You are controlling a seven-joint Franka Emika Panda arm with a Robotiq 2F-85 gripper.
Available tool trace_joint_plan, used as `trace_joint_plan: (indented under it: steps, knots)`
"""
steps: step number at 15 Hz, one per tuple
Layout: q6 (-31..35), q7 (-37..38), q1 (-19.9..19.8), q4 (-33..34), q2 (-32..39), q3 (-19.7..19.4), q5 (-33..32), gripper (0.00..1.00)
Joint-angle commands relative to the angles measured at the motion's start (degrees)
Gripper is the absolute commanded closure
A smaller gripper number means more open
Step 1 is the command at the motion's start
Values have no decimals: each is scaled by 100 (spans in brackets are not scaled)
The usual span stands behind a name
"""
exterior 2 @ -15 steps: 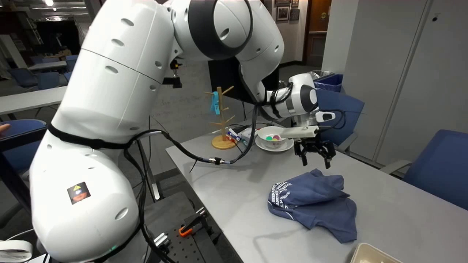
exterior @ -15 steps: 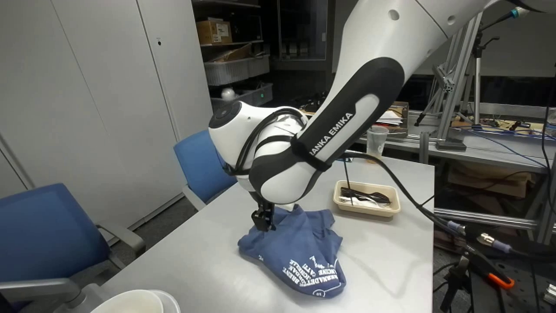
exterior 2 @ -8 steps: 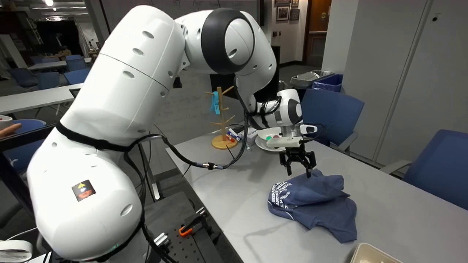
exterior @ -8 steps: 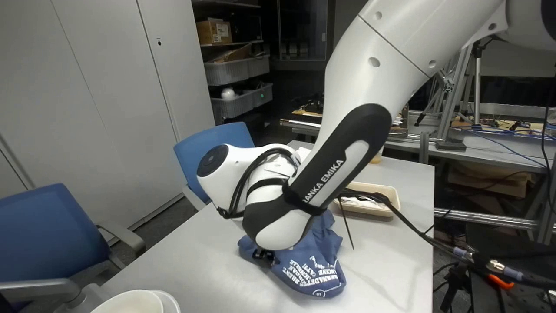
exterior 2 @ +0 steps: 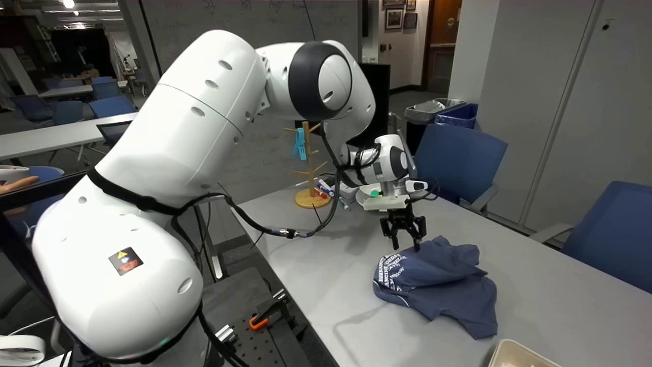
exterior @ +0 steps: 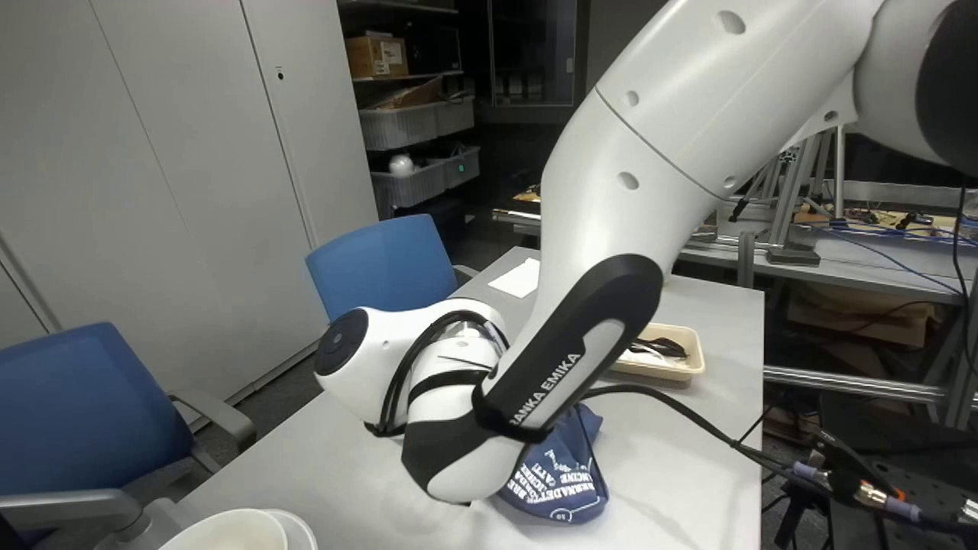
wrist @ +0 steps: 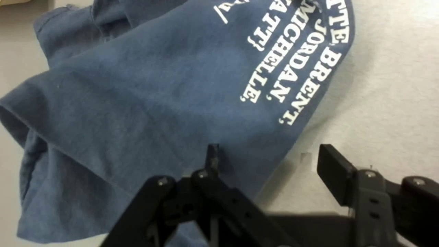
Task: Fold the blue shirt
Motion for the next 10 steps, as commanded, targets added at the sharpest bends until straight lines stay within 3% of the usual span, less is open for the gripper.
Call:
trace_joint_plan:
  steps: [1, 7, 10]
  knots:
    - [-269, 178, 215, 531, 360, -194, -125, 50]
    - [-311, 307, 317, 795, 506, -368, -204, 98]
    - [-341, 346, 319, 855, 519, -403, -181, 100]
